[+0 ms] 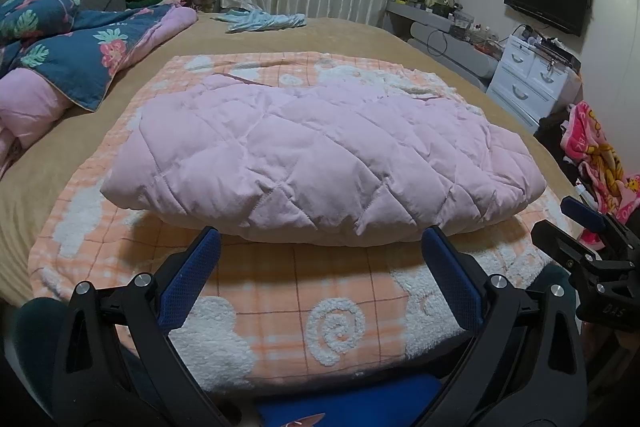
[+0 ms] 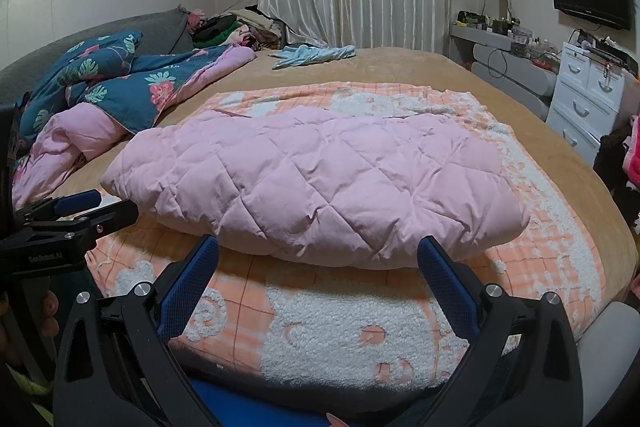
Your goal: Fold large clothes
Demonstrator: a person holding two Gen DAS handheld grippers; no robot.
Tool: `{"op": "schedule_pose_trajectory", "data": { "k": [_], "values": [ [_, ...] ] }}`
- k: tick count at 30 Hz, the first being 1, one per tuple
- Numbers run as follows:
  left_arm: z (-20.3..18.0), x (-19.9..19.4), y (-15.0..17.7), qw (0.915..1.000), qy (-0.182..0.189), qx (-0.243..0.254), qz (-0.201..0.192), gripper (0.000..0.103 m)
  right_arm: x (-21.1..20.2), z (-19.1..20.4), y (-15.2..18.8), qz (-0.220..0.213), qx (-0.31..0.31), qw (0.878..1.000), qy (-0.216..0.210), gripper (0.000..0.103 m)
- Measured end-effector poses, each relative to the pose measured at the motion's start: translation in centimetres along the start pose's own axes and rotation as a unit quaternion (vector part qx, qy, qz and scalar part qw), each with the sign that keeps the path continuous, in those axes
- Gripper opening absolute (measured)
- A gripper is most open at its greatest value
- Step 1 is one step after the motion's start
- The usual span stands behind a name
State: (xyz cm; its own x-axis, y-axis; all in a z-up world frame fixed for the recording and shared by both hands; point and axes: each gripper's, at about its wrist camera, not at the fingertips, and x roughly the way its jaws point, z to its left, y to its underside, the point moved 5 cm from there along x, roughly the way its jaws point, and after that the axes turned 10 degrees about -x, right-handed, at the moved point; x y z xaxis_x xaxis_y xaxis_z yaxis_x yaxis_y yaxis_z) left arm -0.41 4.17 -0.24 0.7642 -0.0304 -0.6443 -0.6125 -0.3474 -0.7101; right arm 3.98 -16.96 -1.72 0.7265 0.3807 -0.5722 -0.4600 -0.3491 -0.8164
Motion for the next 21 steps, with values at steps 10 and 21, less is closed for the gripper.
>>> {"op": "schedule_pose_trajectory", "data": {
  "k": [10, 21],
  "values": [
    [0.21, -0.17, -0.32, 1.0000, -0.001, -0.002, -0.001, 0.094, -0.05, -0.01, 0.00, -0.001, -0.001, 1.000, 0.000, 0.099],
    [0.26, -0.20, -0.32, 1.0000, -0.001, -0.002, -0.002, 0.094, -0.07, -0.01, 0.02, -0.001, 0.000, 1.000, 0.000, 0.099]
  ]
}}
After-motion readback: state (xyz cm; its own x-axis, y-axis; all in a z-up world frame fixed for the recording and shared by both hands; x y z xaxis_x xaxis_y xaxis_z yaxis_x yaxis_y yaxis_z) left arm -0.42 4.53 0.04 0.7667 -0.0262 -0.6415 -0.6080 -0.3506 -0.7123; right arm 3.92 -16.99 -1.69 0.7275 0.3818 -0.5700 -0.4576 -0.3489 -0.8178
